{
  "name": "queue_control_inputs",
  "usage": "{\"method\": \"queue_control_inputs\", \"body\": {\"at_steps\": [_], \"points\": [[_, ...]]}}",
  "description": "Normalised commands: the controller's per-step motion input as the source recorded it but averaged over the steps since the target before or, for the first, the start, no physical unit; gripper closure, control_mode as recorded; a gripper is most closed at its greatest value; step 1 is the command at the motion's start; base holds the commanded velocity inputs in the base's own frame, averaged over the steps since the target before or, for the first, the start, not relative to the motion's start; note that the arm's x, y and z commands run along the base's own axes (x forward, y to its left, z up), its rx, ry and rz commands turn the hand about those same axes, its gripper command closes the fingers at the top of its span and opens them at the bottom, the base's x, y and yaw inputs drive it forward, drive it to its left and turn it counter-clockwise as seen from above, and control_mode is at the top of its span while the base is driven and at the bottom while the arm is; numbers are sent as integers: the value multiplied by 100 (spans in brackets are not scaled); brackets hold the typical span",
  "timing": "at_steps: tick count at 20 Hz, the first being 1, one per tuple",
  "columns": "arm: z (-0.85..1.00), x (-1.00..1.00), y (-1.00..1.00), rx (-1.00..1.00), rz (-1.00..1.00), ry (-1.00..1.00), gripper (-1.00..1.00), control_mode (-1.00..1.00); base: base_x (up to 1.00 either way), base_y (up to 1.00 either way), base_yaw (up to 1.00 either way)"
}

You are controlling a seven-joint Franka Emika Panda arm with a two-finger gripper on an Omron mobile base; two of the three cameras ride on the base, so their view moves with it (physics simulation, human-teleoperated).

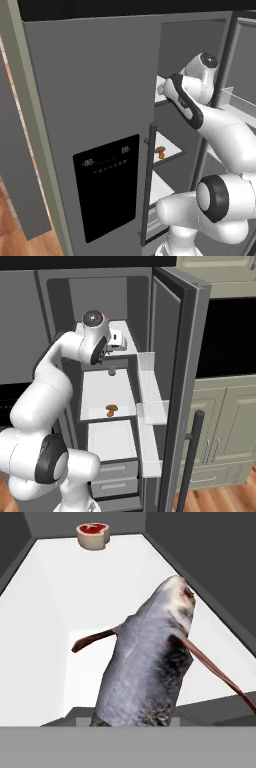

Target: Transport the fish and mushroom to the fridge. Place the fish on the rack containing meat and place the mushroom on the rack containing the vegetable, ensuring meats and vegetables are on different racks.

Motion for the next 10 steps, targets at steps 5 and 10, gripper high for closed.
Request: {"method": "queue_control_inputs", "body": {"at_steps": [5, 10], "points": [[0, 62, 0, 0, 0, 4, 100, -100, 0, 0, 0], [0, 57, 0, 0, 0, 9, 100, -100, 0, 0, 0]]}}
